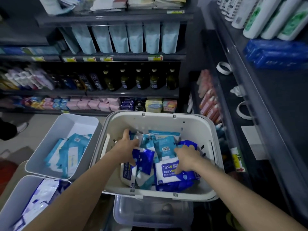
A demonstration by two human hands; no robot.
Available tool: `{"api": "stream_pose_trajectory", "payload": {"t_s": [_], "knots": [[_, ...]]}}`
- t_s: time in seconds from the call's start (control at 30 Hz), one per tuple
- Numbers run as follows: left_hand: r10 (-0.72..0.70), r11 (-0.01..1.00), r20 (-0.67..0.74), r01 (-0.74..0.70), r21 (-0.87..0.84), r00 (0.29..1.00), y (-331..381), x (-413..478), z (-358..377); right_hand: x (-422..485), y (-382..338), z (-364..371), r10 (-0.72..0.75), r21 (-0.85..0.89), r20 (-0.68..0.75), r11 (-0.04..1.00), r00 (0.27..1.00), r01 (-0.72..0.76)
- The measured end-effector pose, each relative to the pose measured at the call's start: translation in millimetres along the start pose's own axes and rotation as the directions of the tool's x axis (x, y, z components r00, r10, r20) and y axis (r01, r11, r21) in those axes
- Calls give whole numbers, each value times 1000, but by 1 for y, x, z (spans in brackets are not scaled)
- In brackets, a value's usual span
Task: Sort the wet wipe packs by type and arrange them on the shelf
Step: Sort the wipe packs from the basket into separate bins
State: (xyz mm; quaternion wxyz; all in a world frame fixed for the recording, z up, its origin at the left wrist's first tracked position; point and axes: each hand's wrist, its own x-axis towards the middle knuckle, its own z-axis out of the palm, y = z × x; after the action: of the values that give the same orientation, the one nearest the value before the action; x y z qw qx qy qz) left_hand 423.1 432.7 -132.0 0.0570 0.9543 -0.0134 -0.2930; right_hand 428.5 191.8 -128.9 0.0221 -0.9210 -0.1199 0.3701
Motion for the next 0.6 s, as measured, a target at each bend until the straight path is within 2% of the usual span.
{"api": "stream_pose_trajectory", "payload": {"t_s": [0.1, 0.2, 0.3, 0.4, 0.5, 0.6], "knots": [[-5, 999, 72, 8, -53, 997, -4, -2, 5, -5, -3, -3, -6, 13, 52, 1000, 999, 5], [-26, 995, 103, 36, -93, 994, -6, -4, 12, -8, -1, -3, -10, 245, 72, 969, 997, -8], [-41, 984, 68, 52, -173, 997, -10, -6, 10, -11, 3, -9, 74, 492, 4, 868, 997, -66], [-24, 992, 18, 26, -127, 1000, -10, -11, -1, -15, 3, -19, 191, 686, -96, 724, 977, -74], [-35, 991, -46, 29, -131, 998, -8, -19, -9, -18, 5, -29, 288, 761, -185, 647, 940, -49], [-15, 970, -171, -27, -242, 985, -17, -28, -15, -21, 6, -33, 319, 811, -153, 581, 935, -65]]}}
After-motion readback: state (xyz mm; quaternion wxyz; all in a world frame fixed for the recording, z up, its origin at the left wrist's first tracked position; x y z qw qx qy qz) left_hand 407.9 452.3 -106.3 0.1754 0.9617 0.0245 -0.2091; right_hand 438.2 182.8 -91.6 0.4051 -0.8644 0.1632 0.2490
